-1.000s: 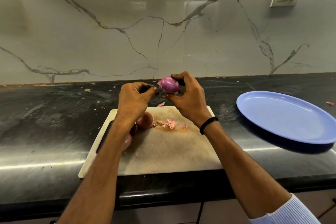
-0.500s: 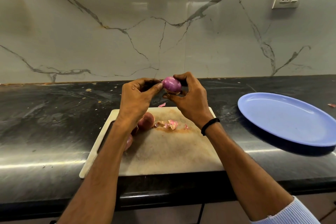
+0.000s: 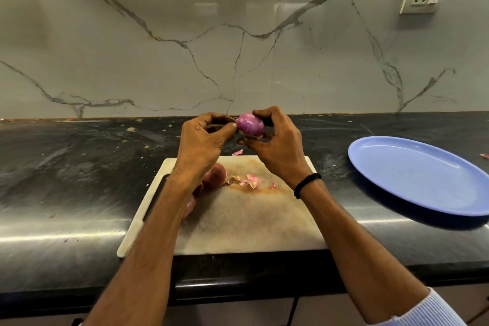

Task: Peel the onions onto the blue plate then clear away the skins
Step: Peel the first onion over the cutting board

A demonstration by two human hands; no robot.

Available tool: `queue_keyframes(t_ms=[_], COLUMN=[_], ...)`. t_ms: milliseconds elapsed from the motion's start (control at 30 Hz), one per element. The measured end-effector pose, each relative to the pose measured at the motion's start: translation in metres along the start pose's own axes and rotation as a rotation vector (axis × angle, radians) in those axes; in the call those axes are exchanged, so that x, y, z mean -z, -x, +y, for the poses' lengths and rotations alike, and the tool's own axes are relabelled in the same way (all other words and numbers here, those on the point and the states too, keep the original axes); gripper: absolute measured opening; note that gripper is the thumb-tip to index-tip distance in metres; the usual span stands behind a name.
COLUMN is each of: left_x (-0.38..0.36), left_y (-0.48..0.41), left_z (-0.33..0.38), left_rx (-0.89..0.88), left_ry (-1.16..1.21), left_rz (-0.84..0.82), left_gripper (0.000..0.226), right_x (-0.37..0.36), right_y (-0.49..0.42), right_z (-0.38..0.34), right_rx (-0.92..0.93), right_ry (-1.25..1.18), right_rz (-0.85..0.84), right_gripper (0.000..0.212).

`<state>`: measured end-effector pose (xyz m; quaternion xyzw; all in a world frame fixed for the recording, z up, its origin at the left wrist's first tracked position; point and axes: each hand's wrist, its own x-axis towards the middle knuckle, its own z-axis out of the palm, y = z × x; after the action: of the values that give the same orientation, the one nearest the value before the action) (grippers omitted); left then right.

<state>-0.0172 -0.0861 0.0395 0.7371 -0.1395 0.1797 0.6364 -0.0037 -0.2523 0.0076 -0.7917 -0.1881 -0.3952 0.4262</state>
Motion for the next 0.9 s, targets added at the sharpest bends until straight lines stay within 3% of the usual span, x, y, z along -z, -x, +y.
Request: queue_keyframes(t_ms=[333, 467, 600, 900], left_x=[0.008, 0.006, 0.002, 0.002], left_y=[-0.004, -0.002, 0.002, -0.001], left_z=[-0.011, -0.004, 0.005, 0.000], left_rx=[0.144, 0.055, 0.067, 0.046], left_ry=[-0.166, -0.076, 0.140, 0.077], left_rz=[0.059, 0.044, -0.010, -0.013], left_gripper=[0.011, 0.025, 0.014, 0.012], right_x=[0.002, 0.002, 0.002, 0.001], right_y=[-0.001, -0.001, 0.000, 0.001], right_z=[-0.003, -0.003, -0.003, -0.004], right_rx=[-0.019, -0.023, -0.008, 0.011], right_ry=[-0.041, -0.043, -0.024, -0.045], right_rz=[0.010, 0.009, 0.012, 0.003], right_gripper=[0.056, 0.055, 0.054, 0.054])
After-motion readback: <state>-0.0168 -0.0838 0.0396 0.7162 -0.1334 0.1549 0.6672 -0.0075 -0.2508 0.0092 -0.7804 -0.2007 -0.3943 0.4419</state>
